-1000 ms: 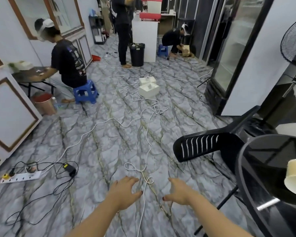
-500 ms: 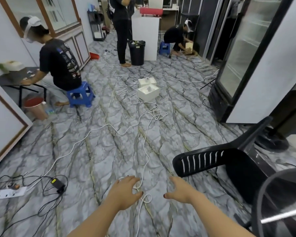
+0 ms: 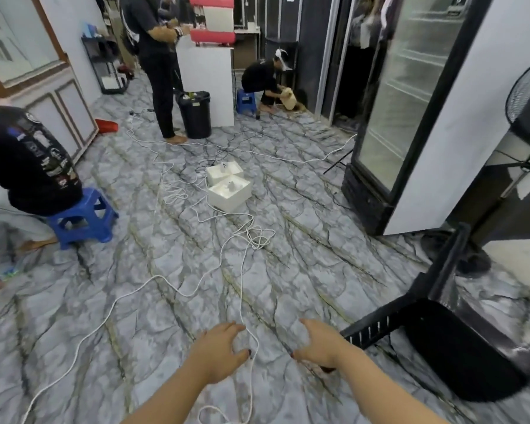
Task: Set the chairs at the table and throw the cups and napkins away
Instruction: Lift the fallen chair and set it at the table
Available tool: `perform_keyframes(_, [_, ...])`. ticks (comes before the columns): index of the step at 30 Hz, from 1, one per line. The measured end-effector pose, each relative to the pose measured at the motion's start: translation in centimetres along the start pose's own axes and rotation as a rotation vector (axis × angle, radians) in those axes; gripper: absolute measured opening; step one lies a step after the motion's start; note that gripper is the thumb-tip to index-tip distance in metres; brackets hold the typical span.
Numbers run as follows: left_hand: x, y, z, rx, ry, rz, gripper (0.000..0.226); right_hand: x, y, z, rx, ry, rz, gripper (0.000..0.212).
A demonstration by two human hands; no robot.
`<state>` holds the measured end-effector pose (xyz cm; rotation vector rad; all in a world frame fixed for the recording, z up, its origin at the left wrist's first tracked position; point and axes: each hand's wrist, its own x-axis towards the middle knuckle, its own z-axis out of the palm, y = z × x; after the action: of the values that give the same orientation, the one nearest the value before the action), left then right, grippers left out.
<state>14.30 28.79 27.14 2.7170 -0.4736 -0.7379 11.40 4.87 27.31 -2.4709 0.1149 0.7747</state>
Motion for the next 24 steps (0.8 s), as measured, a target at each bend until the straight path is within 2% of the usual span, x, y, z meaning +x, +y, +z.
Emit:
perform_keyframes(6, [7.3, -0.9, -4.6, 0.045, -0.048, 0.094, 0.061, 4.7, -0.3, -3.8, 0.074, 0.048, 0.067, 0.086])
perform_keyframes(13, [17.5, 1.5, -7.8, 0.109, -0.059, 0.218, 0.061, 10.6, 2.2, -8.7, 0.059, 0.1, 0.153, 0.09])
perform_keyframes(19, [27.3, 4.7, -11.7, 0.171, -0.118, 0.275, 0.061, 17.6, 4.9, -15.5, 0.091, 0.098, 0.225, 0.088])
perform_keyframes(24, [35.3, 7.9, -16.4, 0.175, -0.075, 0.318, 0.059, 22.4, 6.8, -21.9, 0.141, 0.142, 0.235, 0.09])
